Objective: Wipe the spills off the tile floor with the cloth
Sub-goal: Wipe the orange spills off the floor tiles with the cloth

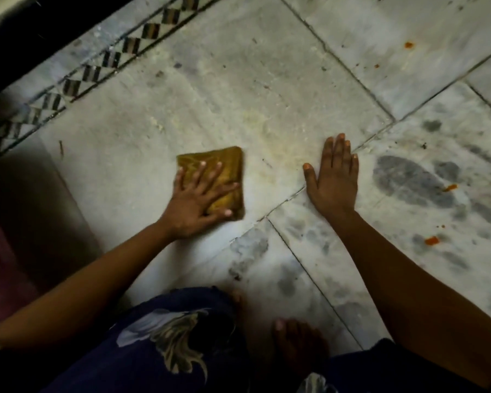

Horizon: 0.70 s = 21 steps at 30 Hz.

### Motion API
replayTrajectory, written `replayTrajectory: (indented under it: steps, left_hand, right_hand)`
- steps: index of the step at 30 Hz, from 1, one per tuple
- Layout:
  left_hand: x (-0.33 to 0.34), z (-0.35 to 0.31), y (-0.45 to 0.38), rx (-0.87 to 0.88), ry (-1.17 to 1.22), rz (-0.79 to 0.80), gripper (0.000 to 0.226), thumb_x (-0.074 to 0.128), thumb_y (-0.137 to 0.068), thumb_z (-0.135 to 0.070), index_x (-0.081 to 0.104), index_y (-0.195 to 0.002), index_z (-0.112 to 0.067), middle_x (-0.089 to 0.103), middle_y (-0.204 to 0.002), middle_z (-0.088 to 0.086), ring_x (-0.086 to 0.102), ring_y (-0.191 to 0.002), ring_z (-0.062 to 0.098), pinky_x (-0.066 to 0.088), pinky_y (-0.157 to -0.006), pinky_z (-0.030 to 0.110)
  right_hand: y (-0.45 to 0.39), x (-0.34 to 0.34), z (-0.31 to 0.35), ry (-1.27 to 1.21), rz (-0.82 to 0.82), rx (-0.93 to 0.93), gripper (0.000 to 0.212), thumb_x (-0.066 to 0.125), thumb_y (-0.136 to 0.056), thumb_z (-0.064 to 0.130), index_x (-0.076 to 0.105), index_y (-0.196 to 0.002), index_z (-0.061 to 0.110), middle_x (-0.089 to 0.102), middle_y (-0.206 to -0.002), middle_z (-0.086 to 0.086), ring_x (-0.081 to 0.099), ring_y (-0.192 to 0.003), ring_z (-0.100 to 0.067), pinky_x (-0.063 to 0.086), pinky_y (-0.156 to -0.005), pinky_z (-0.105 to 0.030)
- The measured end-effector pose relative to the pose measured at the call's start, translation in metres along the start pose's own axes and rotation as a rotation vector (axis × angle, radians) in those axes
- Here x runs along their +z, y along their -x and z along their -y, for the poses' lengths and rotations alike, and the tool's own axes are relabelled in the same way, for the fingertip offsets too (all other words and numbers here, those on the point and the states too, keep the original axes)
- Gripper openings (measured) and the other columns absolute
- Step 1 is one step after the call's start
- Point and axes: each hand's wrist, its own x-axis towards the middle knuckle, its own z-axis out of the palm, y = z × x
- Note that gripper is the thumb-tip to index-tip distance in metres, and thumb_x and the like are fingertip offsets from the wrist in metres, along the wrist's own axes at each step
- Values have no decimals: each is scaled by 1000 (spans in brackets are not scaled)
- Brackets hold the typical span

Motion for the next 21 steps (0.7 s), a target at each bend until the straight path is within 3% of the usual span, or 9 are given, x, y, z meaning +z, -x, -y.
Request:
replayTrajectory:
  steps: [4, 8, 11, 15, 18, 21]
  left_hand:
    - [-28, 39, -57, -352, 130, 25, 83, 21, -64, -83, 20, -140, -51, -7, -158, -6, -10, -144, 25, -9, -108, 58]
    - [-47, 30, -147, -365, 94, 43, 68, 34, -82, -73, 9, -141, -54, -10, -158, -1, -14, -143, 30, -12, -106, 63]
    - [-46, -11, -189, -229, 33, 51, 66, 34, -84, -71, 12, -142, -51, -8, -158, -2, -11, -144, 28, -11, -106, 62]
    - [-31, -62, -175, 172, -143, 28, 81, 14, -72, -77, 28, -143, -41, 11, -158, -1, 4, -145, 27, -7, -110, 57]
    - [-16, -46, -140, 507, -123, -78, 62, 35, -80, -65, 46, -133, -35, 32, -151, 1, 23, -141, 30, 5, -110, 53]
    - [-18, 9, -127, 426, -160, -152, 57, 38, -78, -60, 39, -131, -40, 39, -147, 3, 29, -137, 33, 11, -107, 60]
  right_hand:
    - [-5, -4, -12, 17, 11, 6, 84, 11, -87, 60, 5, -148, 2, 2, -156, -18, 2, -145, -27, -6, -115, -33]
    - [-17, -8, -20, 51, 14, -30, 88, 13, -86, 63, 6, -148, 1, 2, -156, -18, 2, -145, -27, -6, -115, -33]
    - [-22, -7, -20, 39, 8, -20, 88, 17, -87, 63, 9, -148, 1, 5, -156, -18, 4, -145, -28, -2, -115, -35]
    - [-23, -8, -22, 55, 12, -44, 86, 21, -88, 62, 15, -147, 0, 12, -155, -20, 11, -144, -31, 3, -115, -37]
    - [-24, -7, -25, 63, 7, -56, 86, 22, -88, 61, 17, -147, -1, 15, -154, -20, 14, -143, -31, 4, -114, -37]
    - [-25, -5, -25, 73, 3, -53, 86, 21, -88, 62, 12, -147, 1, 10, -155, -19, 9, -144, -29, -2, -114, -33]
